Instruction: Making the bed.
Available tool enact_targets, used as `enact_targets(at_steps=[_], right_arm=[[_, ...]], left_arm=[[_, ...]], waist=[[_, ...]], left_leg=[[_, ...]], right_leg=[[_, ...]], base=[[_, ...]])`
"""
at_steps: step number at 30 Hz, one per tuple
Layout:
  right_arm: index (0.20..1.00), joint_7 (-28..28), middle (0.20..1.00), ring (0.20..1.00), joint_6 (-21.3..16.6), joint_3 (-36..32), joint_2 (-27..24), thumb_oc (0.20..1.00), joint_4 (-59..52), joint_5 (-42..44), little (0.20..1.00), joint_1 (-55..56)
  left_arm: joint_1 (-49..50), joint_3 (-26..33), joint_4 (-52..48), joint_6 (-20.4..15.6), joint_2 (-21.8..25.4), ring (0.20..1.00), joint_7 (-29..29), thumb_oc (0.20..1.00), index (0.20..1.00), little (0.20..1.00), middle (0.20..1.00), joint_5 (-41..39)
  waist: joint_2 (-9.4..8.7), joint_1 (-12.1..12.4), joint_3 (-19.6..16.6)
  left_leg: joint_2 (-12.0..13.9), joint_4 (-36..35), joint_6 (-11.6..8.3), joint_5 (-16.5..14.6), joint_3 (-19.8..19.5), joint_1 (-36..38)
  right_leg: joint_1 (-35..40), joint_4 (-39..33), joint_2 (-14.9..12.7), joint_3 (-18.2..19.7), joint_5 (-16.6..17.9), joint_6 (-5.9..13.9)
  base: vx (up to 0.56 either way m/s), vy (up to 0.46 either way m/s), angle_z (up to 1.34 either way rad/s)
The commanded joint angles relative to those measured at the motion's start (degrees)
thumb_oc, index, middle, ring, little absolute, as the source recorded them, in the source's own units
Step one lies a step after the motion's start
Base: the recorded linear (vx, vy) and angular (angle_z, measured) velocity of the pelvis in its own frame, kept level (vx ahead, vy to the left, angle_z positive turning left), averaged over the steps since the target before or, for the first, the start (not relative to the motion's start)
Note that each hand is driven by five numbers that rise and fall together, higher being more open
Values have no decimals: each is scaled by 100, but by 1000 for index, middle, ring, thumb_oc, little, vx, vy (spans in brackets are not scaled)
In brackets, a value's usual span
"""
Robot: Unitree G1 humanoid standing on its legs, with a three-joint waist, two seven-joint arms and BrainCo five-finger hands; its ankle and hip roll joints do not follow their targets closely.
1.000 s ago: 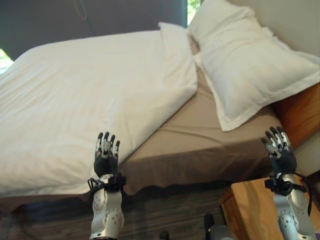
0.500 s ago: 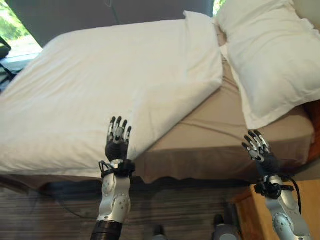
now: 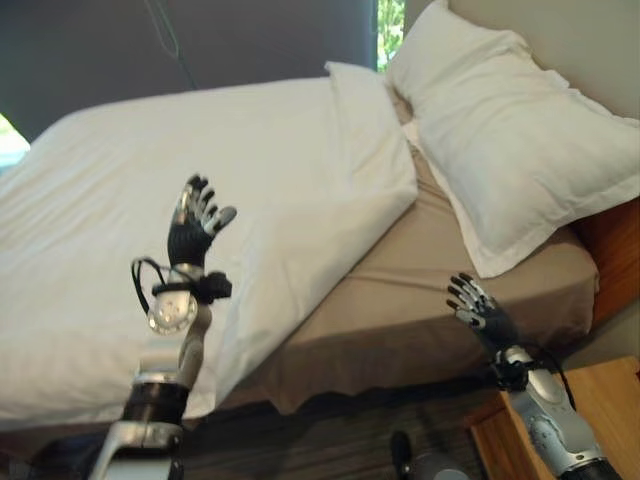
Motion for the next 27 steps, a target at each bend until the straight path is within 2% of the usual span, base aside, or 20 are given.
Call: enact_targets(at_steps=[1,3,4,8,9,14,16,17,19,24,25,27], right_arm=[[1000,393,1000,1000,-49,-39,536,1000,-488,197,1000,179],[1000,368,1000,1000,-139,10,460,1000,-442,387,1000,218],[1000,350,1000,1000,-135,22,436,1000,-427,436,1000,206],[1000,331,1000,1000,-143,16,420,1000,-375,482,1000,178],[1000,326,1000,1000,-175,-24,421,1000,-365,528,1000,208],[1000,235,1000,1000,-210,7,446,1000,-350,643,1000,156],[1000,218,1000,1000,-228,74,482,1000,-371,642,1000,162],[1000,129,1000,1000,-248,129,489,1000,-370,668,1000,171],[1000,87,1000,1000,-253,178,504,1000,-327,669,1000,181],[1000,82,1000,1000,-263,232,457,1000,-299,662,1000,166],[1000,139,1000,1000,-257,269,412,1000,-321,668,1000,111],[1000,160,1000,1000,-259,272,406,1000,-323,642,1000,100]], left_arm=[[-854,-354,1273,-113,915,1000,153,1000,1000,1000,1000,422],[-1444,-248,2541,-67,1066,1000,241,1000,1000,1000,1000,-113],[-1658,-314,2864,-6,1120,1000,223,1000,1000,1000,1000,-111],[-2112,-396,3465,82,1324,1000,250,1000,1000,1000,1000,-45],[-2213,-367,3710,145,1527,1000,282,1000,1000,1000,1000,82],[-2155,-49,4014,239,1578,1000,368,1000,1000,1000,1000,-136],[-1974,288,4076,202,1539,1000,587,1000,1000,1000,1000,-298],[-1826,588,4171,185,1443,1000,908,1000,1000,1000,1000,-435],[-1618,782,4190,189,1319,1000,1085,1000,1000,1000,1000,-440],[-1428,796,4267,328,1143,1000,997,1000,1000,1000,1000,-266],[-1423,539,4304,463,987,1000,648,1000,1000,1000,1000,43],[-1437,448,4298,471,986,1000,549,1000,1000,1000,1000,186]], waist=[[-643,-314,260],[-588,-458,393],[-569,-513,426],[-551,-591,522],[-530,-634,581],[-481,-688,754],[-488,-694,798],[-519,-698,863],[-551,-679,888],[-574,-700,963],[-588,-732,1061],[-594,-745,1103]], left_leg=[[-261,-176,41,456,-143,-384],[-231,-176,-24,519,-94,-594],[-230,-176,-38,539,-75,-654],[-222,-176,-71,565,-5,-766],[-219,-176,-92,571,42,-815],[-223,-176,-127,616,102,-994],[-212,-176,-152,619,157,-1025],[-205,-176,-171,629,196,-1047],[-189,-176,-180,624,223,-1047],[-173,-176,-191,634,236,-1061],[-171,-176,-191,655,233,-1099],[-171,-176,-197,670,237,-1135]], right_leg=[[282,-544,-946,430,291,935],[39,-568,-917,479,354,944],[-41,-567,-906,511,367,943],[-198,-572,-891,582,404,948],[-272,-580,-883,619,421,953],[-530,-528,-878,706,439,943],[-605,-511,-856,735,447,934],[-648,-523,-844,757,446,925],[-660,-526,-828,778,437,916],[-680,-546,-813,772,442,908],[-730,-529,-800,794,460,900],[-773,-517,-795,802,469,899]], base=[[-12,-79,-42],[-29,-39,-59],[-14,-27,-40],[39,-13,-30],[52,-13,-35],[28,-10,-15],[67,-40,12],[39,-52,4],[24,-50,0],[-11,-16,-7],[-47,-9,-4],[-48,3,-2]])
